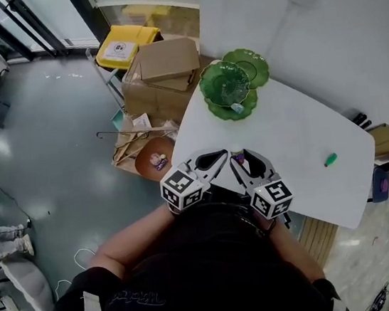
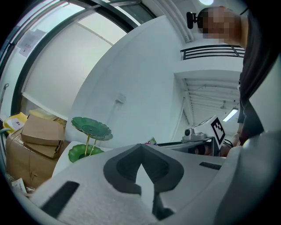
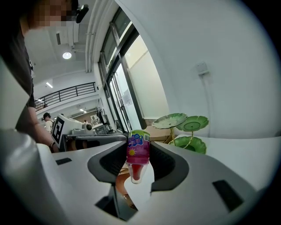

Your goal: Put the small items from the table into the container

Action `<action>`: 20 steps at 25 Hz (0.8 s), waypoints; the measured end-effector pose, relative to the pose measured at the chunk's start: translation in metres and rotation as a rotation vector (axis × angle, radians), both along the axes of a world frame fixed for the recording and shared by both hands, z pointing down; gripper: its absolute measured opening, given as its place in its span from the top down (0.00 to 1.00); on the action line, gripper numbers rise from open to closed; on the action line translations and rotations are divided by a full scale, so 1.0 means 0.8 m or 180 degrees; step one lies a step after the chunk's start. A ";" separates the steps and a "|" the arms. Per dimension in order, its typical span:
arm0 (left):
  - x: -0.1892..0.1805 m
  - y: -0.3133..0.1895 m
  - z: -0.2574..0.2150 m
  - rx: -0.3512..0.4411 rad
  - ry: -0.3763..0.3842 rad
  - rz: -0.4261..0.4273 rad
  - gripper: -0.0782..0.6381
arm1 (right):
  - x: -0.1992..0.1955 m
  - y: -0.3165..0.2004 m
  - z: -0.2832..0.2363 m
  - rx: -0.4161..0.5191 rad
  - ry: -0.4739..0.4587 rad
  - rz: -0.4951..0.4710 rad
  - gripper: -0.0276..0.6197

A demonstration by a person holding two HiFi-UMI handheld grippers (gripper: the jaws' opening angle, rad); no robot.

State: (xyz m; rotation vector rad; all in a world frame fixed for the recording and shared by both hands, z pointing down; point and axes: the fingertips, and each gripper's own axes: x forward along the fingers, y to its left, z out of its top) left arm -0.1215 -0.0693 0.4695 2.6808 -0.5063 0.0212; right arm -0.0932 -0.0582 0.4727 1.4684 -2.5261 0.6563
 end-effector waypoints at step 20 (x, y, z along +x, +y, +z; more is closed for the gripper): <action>0.009 -0.083 0.038 -0.0134 -0.0174 -0.0295 0.88 | 0.042 -0.117 0.073 -0.0316 0.0150 -0.0152 0.70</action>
